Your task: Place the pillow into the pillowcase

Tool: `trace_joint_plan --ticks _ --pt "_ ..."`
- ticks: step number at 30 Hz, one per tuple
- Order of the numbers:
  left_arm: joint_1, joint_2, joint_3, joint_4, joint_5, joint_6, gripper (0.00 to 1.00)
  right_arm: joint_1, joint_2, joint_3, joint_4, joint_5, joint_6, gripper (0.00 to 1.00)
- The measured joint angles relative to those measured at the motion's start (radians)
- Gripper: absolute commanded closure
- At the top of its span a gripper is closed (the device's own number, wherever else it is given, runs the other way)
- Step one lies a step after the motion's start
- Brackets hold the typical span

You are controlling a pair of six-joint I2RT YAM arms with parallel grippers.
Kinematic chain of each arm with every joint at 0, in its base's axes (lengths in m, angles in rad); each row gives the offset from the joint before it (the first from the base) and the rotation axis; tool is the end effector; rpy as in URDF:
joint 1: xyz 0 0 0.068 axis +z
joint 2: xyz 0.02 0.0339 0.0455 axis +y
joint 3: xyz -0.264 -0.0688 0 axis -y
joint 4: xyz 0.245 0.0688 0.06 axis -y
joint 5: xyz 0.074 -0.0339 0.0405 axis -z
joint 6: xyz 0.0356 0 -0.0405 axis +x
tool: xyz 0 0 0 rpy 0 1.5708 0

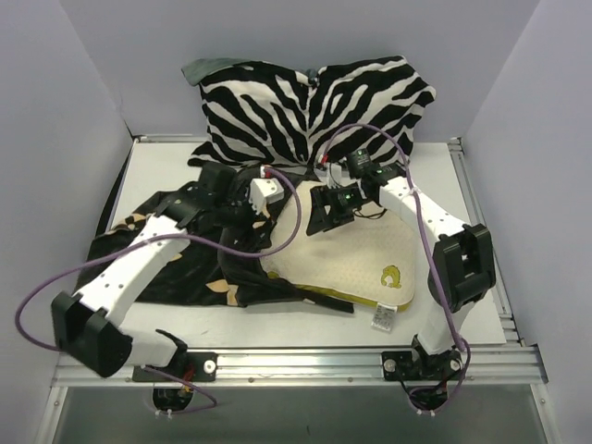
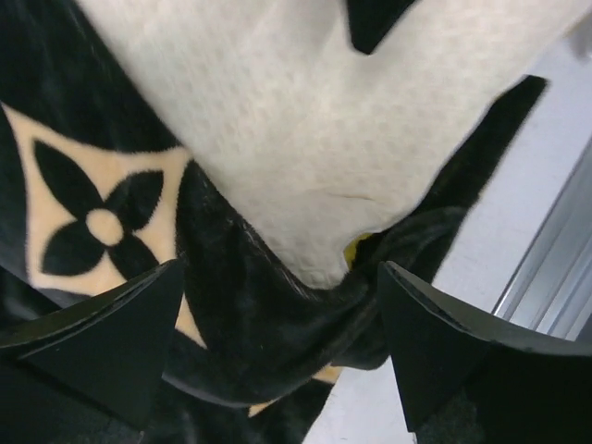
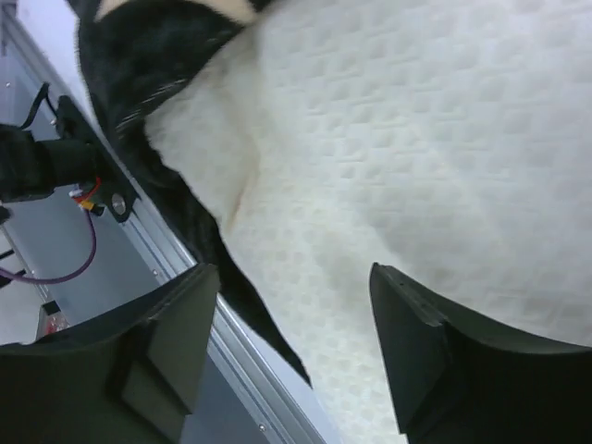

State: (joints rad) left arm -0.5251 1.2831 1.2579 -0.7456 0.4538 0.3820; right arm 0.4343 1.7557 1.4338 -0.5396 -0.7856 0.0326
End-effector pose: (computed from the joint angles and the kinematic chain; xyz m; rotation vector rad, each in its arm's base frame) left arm 0.2237 -0.1476 0.3466 1.2146 1.9772 -0.6017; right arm 0.3382 0.1846 0.2772 -0.8343 2.2637 1.1655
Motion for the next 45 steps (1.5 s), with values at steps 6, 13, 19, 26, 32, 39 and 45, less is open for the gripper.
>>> trace_joint_plan --ticks 6,13,19,26,32,39,45 --pt "-0.002 0.293 0.041 -0.013 -0.196 -0.142 0.08 -0.021 0.143 0.0 0.01 0.027 0.058 0.64" --pt "-0.037 0.411 0.081 -0.022 -0.35 -0.192 0.67 -0.052 0.265 0.0 0.038 -0.014 0.143 0.75" --pt "-0.084 0.419 0.172 -0.019 -0.238 -0.195 0.92 -0.054 0.269 -0.003 0.073 -0.041 0.202 0.82" --pt "-0.283 0.506 0.367 0.056 0.025 -0.224 1.0 -0.053 0.27 -0.06 0.17 -0.08 0.34 0.83" --pt "-0.24 0.565 0.245 0.147 0.195 -0.245 0.93 -0.078 0.258 -0.149 0.265 -0.134 0.435 0.77" --pt "-0.053 0.458 0.1 0.069 0.19 -0.127 0.32 -0.123 0.167 -0.13 0.164 -0.135 0.338 0.32" --pt "-0.047 0.43 0.32 0.04 0.058 -0.117 0.17 -0.167 0.126 0.114 0.013 0.06 0.091 0.1"
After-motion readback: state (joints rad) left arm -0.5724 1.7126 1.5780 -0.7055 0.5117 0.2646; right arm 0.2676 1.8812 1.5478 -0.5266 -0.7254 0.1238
